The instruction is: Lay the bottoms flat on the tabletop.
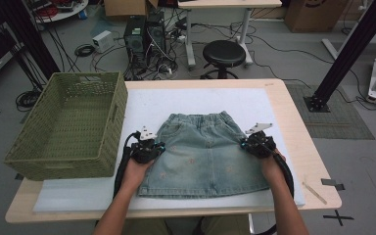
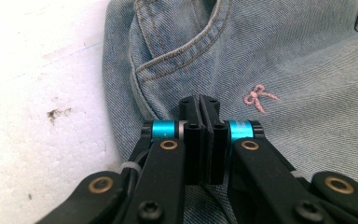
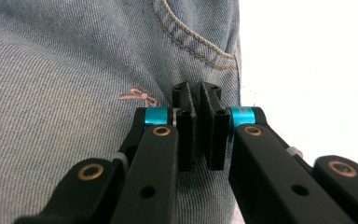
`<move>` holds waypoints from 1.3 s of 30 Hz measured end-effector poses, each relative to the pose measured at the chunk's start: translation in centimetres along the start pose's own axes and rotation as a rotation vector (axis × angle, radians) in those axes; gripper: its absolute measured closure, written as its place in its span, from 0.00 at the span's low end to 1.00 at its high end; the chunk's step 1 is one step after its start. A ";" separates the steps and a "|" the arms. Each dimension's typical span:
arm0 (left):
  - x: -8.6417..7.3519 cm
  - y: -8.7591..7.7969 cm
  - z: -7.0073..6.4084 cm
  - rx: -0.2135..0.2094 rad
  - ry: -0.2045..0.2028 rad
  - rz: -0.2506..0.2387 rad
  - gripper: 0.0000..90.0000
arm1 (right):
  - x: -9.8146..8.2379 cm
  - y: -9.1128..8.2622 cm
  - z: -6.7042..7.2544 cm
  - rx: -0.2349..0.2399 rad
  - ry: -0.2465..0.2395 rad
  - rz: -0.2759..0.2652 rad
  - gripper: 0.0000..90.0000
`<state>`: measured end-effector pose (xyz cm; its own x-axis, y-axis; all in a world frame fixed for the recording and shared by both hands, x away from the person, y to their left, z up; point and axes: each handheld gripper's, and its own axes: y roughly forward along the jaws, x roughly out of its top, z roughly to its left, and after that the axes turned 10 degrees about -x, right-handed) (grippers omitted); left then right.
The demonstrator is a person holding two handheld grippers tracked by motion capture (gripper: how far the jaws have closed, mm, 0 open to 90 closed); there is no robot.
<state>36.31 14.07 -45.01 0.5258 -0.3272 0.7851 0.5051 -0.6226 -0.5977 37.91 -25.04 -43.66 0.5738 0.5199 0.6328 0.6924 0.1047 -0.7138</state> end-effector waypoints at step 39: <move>3.3 -1.6 1.8 -0.155 -0.056 -0.276 0.37 | 3.2 -2.8 8.1 0.387 -0.066 -0.223 0.69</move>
<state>38.51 15.30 -41.70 0.4224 -0.0940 0.9015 0.5256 -0.7849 -0.3282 34.21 -16.81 -42.08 0.3909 0.5006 0.7724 0.5745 0.5230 -0.6297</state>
